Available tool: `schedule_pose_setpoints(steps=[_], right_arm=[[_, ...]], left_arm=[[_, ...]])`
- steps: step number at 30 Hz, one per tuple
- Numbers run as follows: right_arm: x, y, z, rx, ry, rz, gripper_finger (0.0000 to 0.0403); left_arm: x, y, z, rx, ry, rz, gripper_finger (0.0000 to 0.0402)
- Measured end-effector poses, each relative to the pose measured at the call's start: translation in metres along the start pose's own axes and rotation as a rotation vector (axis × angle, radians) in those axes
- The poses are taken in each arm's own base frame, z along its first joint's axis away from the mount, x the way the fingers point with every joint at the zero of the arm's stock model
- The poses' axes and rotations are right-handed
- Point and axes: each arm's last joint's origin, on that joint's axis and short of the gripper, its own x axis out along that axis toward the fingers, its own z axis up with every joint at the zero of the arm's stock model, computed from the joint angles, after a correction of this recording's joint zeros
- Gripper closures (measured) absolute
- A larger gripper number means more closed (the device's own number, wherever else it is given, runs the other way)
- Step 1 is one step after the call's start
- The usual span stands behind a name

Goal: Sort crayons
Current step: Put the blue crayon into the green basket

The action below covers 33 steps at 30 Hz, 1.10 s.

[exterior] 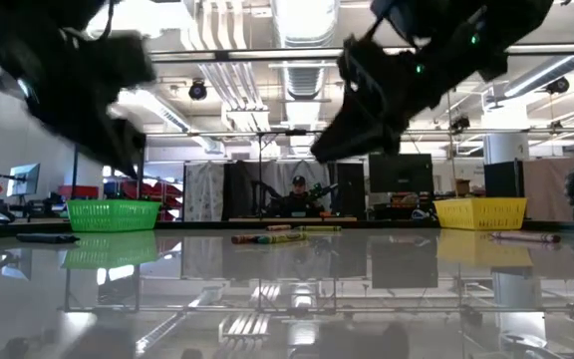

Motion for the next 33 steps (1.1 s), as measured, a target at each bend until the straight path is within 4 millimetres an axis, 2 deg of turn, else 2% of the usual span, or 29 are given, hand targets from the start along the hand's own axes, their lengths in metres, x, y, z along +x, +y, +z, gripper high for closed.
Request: schedule_pose_setpoints(steps=[2,3,5,7,9,12,14,18,20,29,33], right_arm=[[-0.004,0.005,0.011,-0.007,-0.055,-0.039,0.0273],[-0.007,0.006,0.015,-0.010,-0.080,-0.078,0.0273],[-0.015,0.006,0.022,-0.013,-0.138,-0.179,0.0273],[-0.025,0.006,0.028,-0.008,-0.201,-0.302,0.0274],[-0.032,0.007,0.029,-0.029,-0.254,-0.443,0.0274],[-0.035,0.007,0.019,-0.081,-0.271,-0.631,0.0274],[-0.033,0.007,0.016,-0.095,-0.267,-0.660,0.0275],[-0.031,0.006,0.012,-0.100,-0.245,-0.649,0.0279],[-0.030,0.005,0.009,-0.120,-0.223,-0.656,0.0282],[-0.030,0.000,-0.005,-0.107,-0.124,-0.671,0.0294],[-0.030,-0.001,-0.008,-0.098,-0.102,-0.677,0.0300]], left_arm=[[0.003,-0.009,0.010,0.065,-0.159,-0.218,0.0286],[0.002,-0.012,0.017,0.072,-0.228,-0.258,0.0289],[-0.002,-0.011,0.022,0.055,-0.257,-0.210,0.0295],[-0.005,-0.006,0.025,0.025,-0.198,-0.032,0.0302],[-0.014,0.001,0.023,-0.017,-0.072,0.240,0.0308],[-0.032,0.008,0.024,-0.084,0.063,0.660,0.0319],[-0.044,0.010,0.024,-0.115,0.150,0.776,0.0323],[-0.048,0.011,0.024,-0.116,0.249,0.772,0.0325],[-0.042,0.012,0.023,-0.102,0.229,0.744,0.0325],[-0.028,0.028,-0.017,-0.272,0.269,0.768,0.0325],[-0.025,0.031,-0.029,-0.309,0.322,0.771,0.0325]])
